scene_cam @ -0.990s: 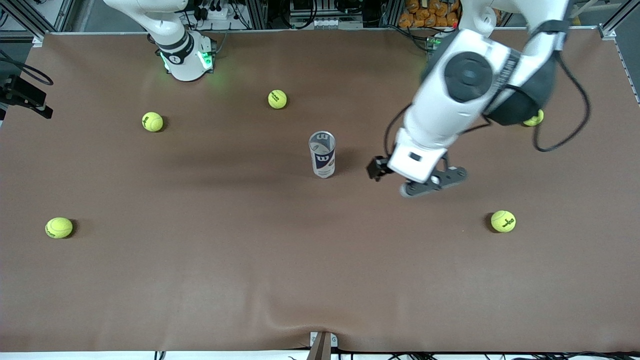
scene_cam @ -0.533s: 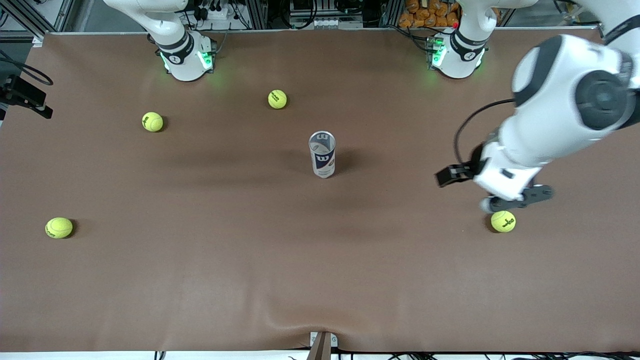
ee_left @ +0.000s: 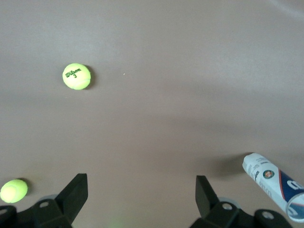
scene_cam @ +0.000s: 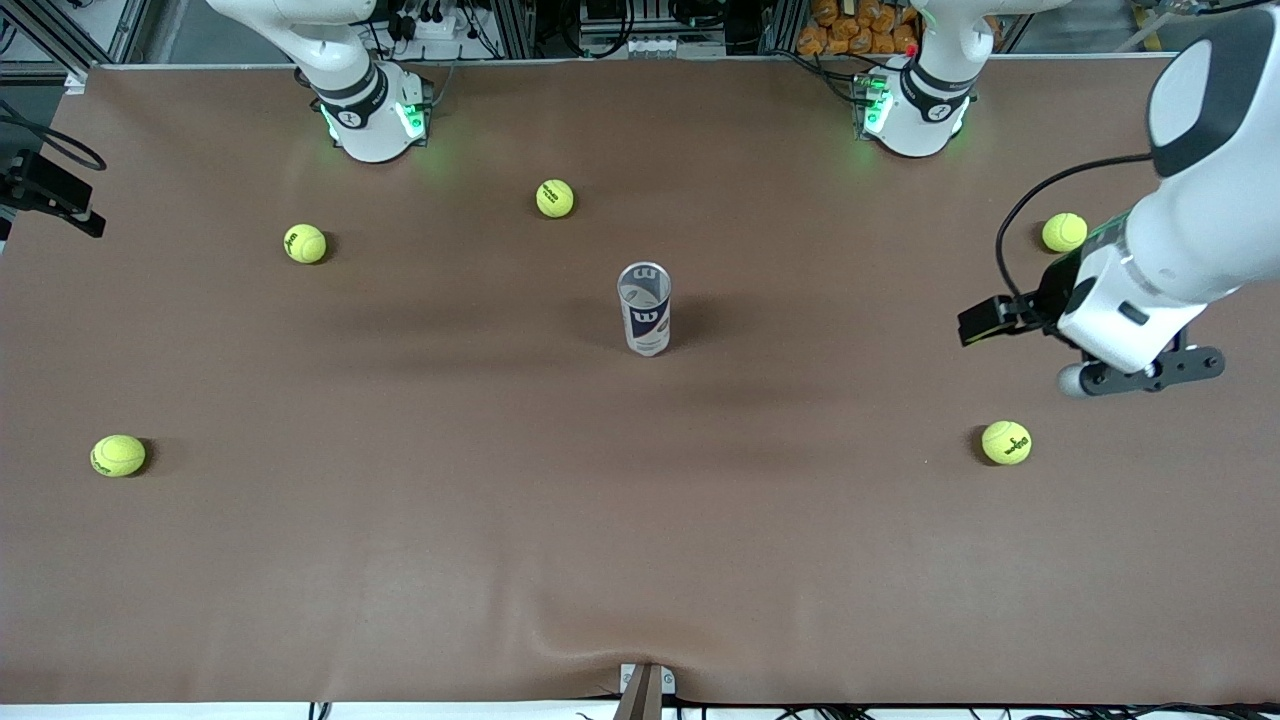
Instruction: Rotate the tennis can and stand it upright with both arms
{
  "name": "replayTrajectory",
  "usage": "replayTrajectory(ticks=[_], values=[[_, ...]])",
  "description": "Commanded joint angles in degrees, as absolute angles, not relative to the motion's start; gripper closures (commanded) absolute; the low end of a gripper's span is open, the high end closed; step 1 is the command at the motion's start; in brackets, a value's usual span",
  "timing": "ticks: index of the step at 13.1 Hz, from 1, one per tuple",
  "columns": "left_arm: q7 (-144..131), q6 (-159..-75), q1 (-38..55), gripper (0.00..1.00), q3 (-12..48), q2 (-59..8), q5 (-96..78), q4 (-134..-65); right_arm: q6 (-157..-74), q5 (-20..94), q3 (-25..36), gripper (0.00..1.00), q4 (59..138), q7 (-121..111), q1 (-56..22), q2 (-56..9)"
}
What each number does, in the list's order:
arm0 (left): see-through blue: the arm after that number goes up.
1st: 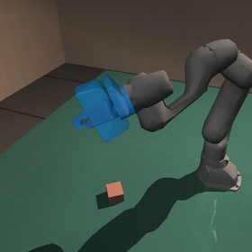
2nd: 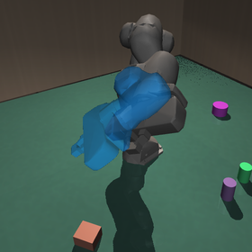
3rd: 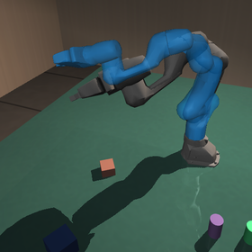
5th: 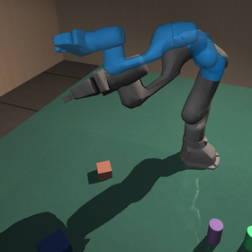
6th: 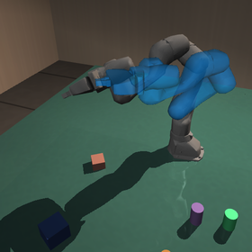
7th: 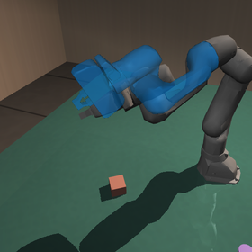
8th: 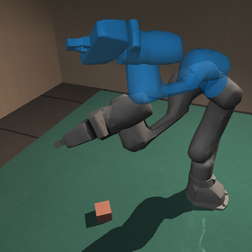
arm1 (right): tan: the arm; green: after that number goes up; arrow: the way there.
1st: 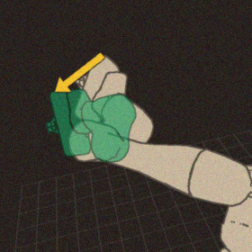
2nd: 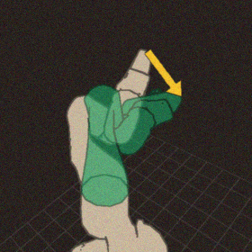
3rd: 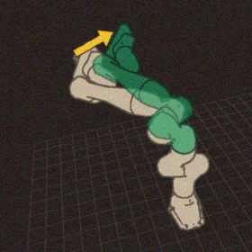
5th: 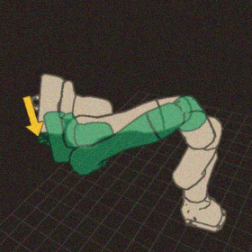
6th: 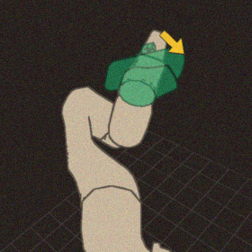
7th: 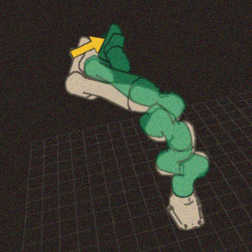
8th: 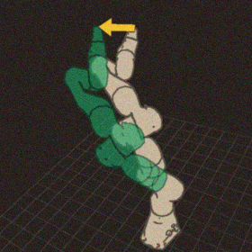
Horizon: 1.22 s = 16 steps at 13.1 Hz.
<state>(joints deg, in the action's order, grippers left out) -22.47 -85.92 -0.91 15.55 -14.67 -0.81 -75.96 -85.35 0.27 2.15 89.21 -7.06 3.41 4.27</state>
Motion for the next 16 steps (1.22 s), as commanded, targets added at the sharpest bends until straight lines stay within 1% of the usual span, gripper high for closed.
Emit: replayTrajectory(ticks=[1,2,5,7,8,9,12,16], values=[[-21.5,-81.9,-1.1,0.0,15.7,-6.6,-0.9,-79.1,-85.3,0.1,1.8,0.0,88.5,-6.7,3.9,4.0],[-21.4,-80.7,-1.0,0.0,15.6,-4.0,-0.9,-80.7,-85.3,0.1,1.8,0.0,88.5,-6.7,3.9,4.0],[-21.6,-80.4,0.2,0.0,14.8,4.1,-1.1,-88.5,-85.3,0.1,1.8,0.0,88.5,-6.7,3.9,4.0],[-21.5,-80.4,0.3,0.0,14.1,6.4,-1.5,-90.6,-85.3,0.1,1.8,0.0,88.5,-6.7,3.9,4.0],[-21.5,-80.5,1.0,0.0,13.5,7.0,-1.5,-91.1,-85.3,0.1,1.8,0.0,88.5,-6.7,3.9,4.0],[-21.1,-80.7,2.4,0.0,12.1,6.2,-1.0,-90.2,-85.3,0.1,1.9,0.0,88.5,-6.7,3.9,4.0],[-16.9,-81.7,5.2,0.0,5.7,2.6,-1.5,-88.1,-85.3,0.1,1.8,0.0,88.5,-6.7,3.9,4.0],[-12.7,-83.3,5.2,0.0,5.1,2.7,-1.3,-87.9,-85.3,0.1,1.8,0.0,88.5,-6.7,3.9,4.0]])
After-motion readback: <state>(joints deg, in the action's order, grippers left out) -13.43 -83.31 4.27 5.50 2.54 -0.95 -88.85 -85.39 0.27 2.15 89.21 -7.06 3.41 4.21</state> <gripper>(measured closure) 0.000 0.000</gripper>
